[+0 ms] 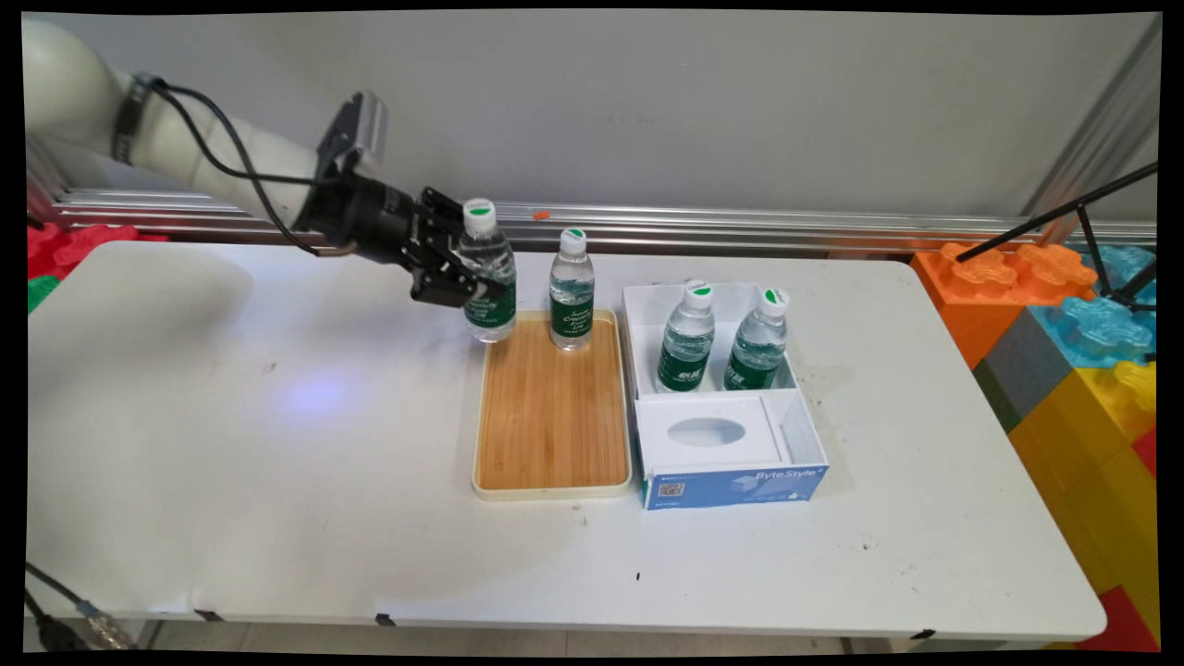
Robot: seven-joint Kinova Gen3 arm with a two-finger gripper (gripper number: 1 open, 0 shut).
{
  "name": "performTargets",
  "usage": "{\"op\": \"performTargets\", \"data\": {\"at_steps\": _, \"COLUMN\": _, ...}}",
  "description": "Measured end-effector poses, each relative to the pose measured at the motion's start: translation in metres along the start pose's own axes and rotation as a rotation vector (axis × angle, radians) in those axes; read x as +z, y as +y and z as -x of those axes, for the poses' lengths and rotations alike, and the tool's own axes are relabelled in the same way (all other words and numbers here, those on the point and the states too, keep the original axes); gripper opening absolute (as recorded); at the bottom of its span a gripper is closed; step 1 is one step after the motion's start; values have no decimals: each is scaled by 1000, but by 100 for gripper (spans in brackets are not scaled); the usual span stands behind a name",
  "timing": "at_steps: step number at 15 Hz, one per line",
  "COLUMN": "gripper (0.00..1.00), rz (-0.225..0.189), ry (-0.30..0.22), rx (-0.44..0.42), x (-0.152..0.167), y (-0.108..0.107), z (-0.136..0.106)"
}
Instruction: Place the picked object on the tray
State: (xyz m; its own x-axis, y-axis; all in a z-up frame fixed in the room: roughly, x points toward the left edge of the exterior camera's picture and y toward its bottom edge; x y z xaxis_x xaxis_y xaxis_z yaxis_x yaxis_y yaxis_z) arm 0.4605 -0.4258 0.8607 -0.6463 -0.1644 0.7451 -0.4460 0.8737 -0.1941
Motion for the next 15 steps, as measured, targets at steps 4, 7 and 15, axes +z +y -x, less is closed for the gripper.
{"op": "performTargets", "data": {"at_steps": 4, "gripper": 0, "rz": 28, "ry": 5, "rx": 4, "x": 26, "y": -12, "z": 21}}
{"op": "performTargets", "data": {"at_steps": 7, "gripper": 0, "rz": 42, "ry": 13, "rx": 19, "x": 44, "y": -19, "z": 36}}
{"op": "performTargets", "data": {"at_steps": 15, "gripper": 0, "rz": 73, "ry": 31, "rx": 43, "x": 79, "y": -24, "z": 56}}
